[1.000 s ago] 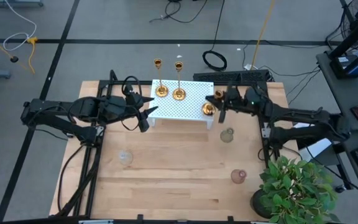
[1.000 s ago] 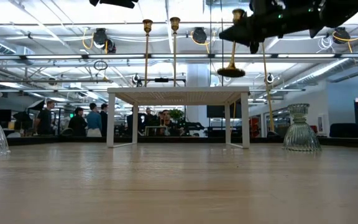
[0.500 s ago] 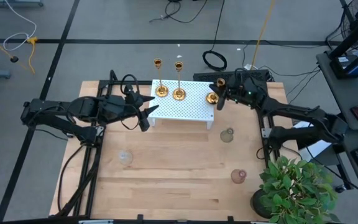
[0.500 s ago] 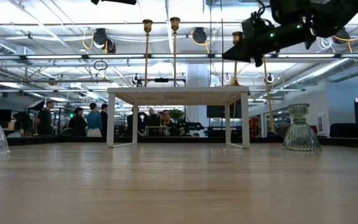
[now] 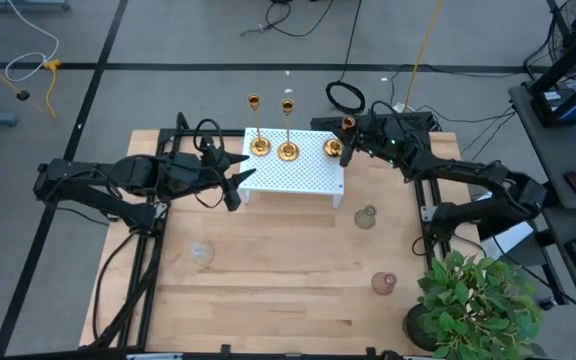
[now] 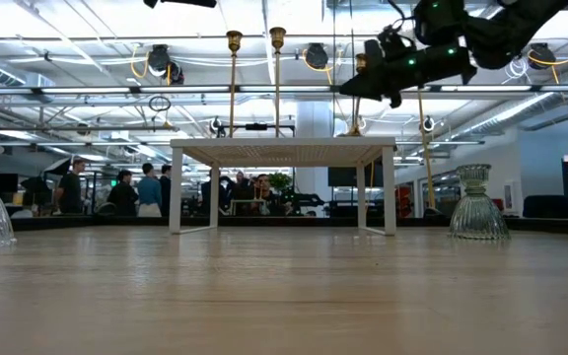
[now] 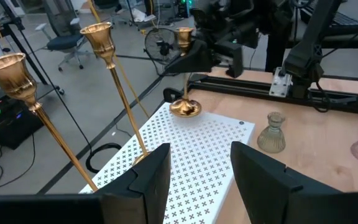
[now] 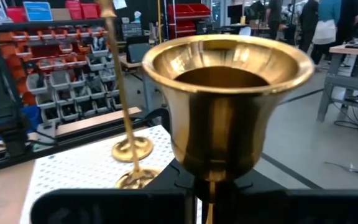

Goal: Pick & Place candle stick holders
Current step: Put the short gold candle holder on the shelf

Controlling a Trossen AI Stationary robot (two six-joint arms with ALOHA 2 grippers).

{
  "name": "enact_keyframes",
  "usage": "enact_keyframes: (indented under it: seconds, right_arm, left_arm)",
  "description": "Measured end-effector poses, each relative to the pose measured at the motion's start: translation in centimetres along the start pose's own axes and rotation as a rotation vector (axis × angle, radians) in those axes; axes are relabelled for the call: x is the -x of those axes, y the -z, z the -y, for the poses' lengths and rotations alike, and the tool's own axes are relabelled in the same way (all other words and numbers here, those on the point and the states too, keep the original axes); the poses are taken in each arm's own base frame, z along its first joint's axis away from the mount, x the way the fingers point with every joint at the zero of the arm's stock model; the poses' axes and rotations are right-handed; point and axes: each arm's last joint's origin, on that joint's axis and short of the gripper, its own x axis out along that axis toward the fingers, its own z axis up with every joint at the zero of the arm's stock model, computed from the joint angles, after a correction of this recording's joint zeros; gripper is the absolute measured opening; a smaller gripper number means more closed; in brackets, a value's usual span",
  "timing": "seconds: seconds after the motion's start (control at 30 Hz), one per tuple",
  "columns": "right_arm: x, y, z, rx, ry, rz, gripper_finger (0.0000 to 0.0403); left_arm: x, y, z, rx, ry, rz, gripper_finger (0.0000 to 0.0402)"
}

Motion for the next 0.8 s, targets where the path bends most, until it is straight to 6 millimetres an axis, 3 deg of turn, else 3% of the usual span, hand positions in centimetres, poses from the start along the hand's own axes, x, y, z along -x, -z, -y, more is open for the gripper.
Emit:
enact_keyframes:
  seconds: [0.2,0.33,0.63,0.8]
  right_arm:
    - [-3.0,-0.4,0.6,-0.012,-0.011,-0.048,0.0011]
    - [-4.3,0.4,0.6,-0.028,-0.017,-0.149,0.0011]
    - [-4.5,0.5,0.6,-0.032,-0.015,-0.162,0.0012]
    - [-4.5,0.7,0.6,-0.019,-0.015,-0.178,0.0038]
  left_arm:
    - [0.0,0.0,0.0,0.000,0.000,0.000,0.0172]
    - [0.0,0.0,0.0,-0.003,0.000,-0.004,0.0172]
    - [0.0,0.1,0.0,-0.021,-0.001,-0.011,0.0172]
    - [0.0,0.3,0.0,-0.025,-0.002,-0.032,0.0172]
